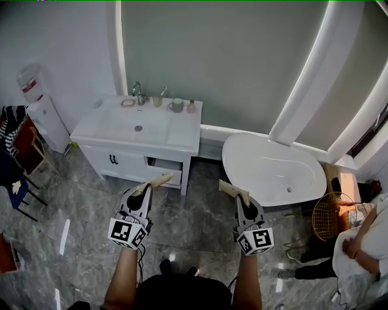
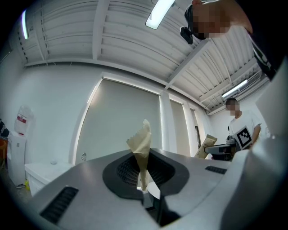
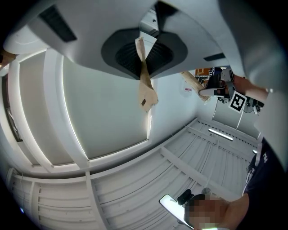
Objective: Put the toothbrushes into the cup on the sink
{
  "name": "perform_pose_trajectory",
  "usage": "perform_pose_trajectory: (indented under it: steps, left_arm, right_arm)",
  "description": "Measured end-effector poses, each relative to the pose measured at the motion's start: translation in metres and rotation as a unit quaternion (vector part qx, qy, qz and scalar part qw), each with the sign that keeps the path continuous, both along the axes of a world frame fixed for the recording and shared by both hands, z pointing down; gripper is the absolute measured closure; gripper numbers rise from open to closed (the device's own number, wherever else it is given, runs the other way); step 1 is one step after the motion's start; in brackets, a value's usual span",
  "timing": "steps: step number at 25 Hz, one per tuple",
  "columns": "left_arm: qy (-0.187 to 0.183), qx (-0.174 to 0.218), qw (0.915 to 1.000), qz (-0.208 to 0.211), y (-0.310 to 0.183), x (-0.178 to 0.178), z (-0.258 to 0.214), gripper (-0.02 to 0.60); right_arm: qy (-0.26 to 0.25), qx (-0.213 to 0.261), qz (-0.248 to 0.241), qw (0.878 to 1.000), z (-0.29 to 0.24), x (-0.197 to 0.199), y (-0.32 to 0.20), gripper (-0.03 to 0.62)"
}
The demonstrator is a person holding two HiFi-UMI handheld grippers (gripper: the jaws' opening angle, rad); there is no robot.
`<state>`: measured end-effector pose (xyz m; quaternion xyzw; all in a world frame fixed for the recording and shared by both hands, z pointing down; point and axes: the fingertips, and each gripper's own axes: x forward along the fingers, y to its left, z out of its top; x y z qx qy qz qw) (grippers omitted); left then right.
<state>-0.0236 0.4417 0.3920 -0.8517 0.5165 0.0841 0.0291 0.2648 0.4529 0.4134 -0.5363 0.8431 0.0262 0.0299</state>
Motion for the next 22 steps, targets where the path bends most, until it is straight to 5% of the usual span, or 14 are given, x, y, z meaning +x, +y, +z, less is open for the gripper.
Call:
perform_pose_trajectory:
  steps: [22]
  left_arm:
    - [-0.004,0.007,0.9999,0.014,-0.015,-0.041,0.0,0.535]
  right_arm:
    - [0.027,0.006,0.012,1.0,0.002,-0.046,-0.002,0.546]
